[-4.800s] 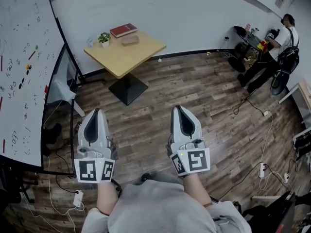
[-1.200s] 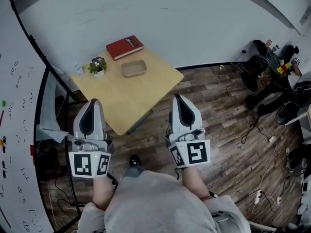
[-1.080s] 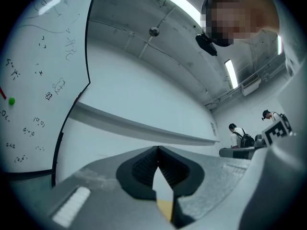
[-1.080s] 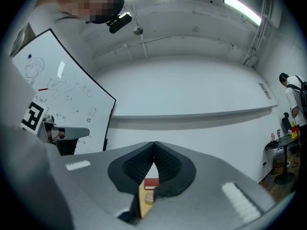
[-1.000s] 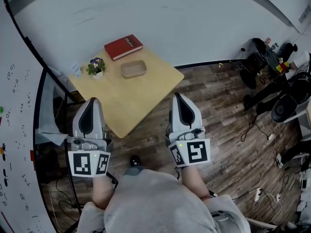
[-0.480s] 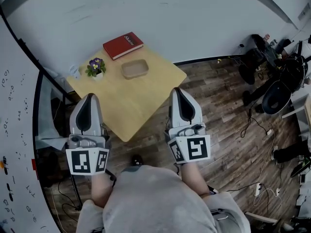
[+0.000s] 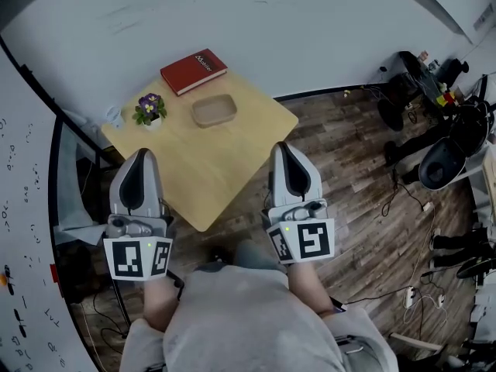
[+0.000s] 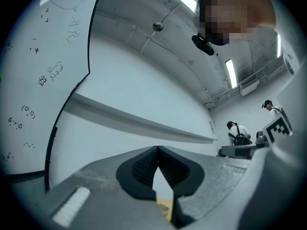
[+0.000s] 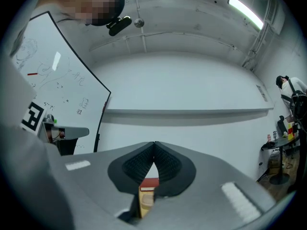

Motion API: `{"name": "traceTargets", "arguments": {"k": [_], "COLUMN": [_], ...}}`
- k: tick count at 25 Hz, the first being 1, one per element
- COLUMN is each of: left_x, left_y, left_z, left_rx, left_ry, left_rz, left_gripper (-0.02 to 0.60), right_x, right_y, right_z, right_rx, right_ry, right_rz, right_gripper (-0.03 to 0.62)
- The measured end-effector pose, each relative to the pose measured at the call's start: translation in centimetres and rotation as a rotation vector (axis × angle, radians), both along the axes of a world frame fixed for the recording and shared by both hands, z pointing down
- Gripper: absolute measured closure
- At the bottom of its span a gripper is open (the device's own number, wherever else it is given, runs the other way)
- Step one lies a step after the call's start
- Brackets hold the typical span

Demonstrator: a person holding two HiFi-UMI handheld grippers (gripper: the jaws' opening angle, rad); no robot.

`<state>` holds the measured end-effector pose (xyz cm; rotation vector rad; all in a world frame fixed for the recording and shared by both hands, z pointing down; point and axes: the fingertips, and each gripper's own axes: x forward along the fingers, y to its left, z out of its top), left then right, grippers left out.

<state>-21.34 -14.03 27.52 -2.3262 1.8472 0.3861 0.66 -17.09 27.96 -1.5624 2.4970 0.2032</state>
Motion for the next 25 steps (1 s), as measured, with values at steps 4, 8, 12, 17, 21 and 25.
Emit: {"name": "traceTargets", "arguments": {"k": [4, 8, 12, 17, 21, 25], "left_x": [0.0, 0.0, -0.6, -1.1, -0.9, -0.8], "left_y": [-1.0, -2.4, -4.5, -7.7, -10.7, -13.3], "left_z": [0.6, 0.8, 0.4, -0.3, -0.2, 0.3], "left_rx": [-0.008, -0.011, -0.001, 0.011, -0.013, -0.042], "left_ry": [0.0, -0.002, 0.012, -0.003, -0.018, -0.02], "left_rz": [-0.001, -0.007, -0.029, -0.069, -0.08, -0.092], "left_gripper": [0.577, 0.577, 0.577, 0.577, 0.577, 0.577], "right_x": [-0.1, -0.3, -0.8, -1.4, -2.0, -2.4], "right_y": [-0.7, -2.0, -4.6, -9.0, -12.5, -15.7], "right_z": [0.4, 0.3, 0.1, 0.0, -0.2, 0.0], "right_rx": [-0.002, 0.03, 0.039, 0.021, 0.021, 0.012], "right_ry": [0.008, 0.023, 0.042, 0.049, 0.069, 0.075], "right_rz": [-0.01, -0.024, -0.035, -0.061, -0.099, -0.127], "right_gripper": [0.594, 0.594, 0.594, 0.594, 0.594, 0.594]}}
